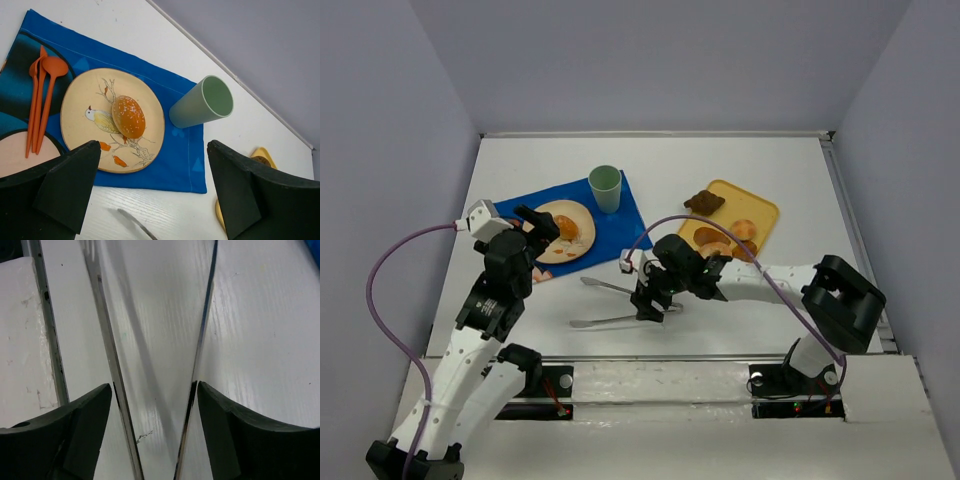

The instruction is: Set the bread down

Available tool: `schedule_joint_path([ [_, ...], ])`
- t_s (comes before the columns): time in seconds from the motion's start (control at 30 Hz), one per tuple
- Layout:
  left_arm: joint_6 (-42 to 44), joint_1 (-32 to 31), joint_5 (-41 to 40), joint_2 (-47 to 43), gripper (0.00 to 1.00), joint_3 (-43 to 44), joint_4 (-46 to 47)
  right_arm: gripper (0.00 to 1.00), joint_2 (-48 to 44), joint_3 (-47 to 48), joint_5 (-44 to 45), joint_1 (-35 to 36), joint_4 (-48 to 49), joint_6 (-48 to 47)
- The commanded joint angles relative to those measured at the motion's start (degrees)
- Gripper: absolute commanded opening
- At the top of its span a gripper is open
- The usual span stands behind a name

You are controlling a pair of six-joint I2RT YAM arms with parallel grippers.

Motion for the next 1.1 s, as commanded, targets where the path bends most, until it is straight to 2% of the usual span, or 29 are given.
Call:
schedule_joint_path([
  [0.0,0.0,0.1,-1.0,0.1,0.99,-0.4,2.0,0.95,-2.6,0.3,2.7,1.2,1.7,-1.0],
  [0.03,0.0,0.1,-1.0,0.2,0.99,-0.4,2.1,1.00,-4.6,0.2,4.3,1.2,1.7,-0.8],
  [0.17,0.0,0.1,-1.2,0.0,0.99,-0.3,1.8,1.00,-11.2,0.3,8.3,1.2,2.4,0.8],
  [0.27,-0.1,0.1,-1.6,-0.2,0.99,-0.4,1.6,1.00,-16.1,0.5,17.3,1.2,5.7,5.8],
  [0.3,-0.1,0.1,-1.6,-0.2,0.99,-0.3,1.6,1.00,-17.1,0.6,27.9,1.2,6.4,8.7],
  [0.37,-0.1,0.1,-1.5,-0.2,0.99,-0.3,1.4,1.00,-19.0,0.8,38.1,1.2,6.6,15.8],
  [0.4,-0.2,0.1,-1.5,-0.1,0.99,-0.2,1.3,1.00,-19.3,0.9,48.7,1.2,6.6,17.4],
  [0.43,-0.2,0.1,-1.6,0.0,0.99,-0.3,1.3,1.00,-18.9,0.9,53.9,1.2,6.3,20.7],
  [0.47,-0.3,0.1,-1.7,0.1,0.99,-0.2,1.3,1.00,-18.6,0.9,64.4,1.2,5.9,22.3],
  [0.6,-0.6,0.1,-2.4,0.7,0.99,-0.2,1.3,1.00,-17.4,2.4,77.2,1.2,-1.2,26.7],
  [0.8,-1.0,0.1,-4.0,1.9,0.99,0.1,0.5,1.00,-17.7,1.8,82.9,1.2,-4.3,32.9],
  [1.07,-1.0,0.1,-3.9,3.0,0.99,0.3,0.8,1.00,-23.3,-1.3,81.7,1.2,-3.3,35.6],
])
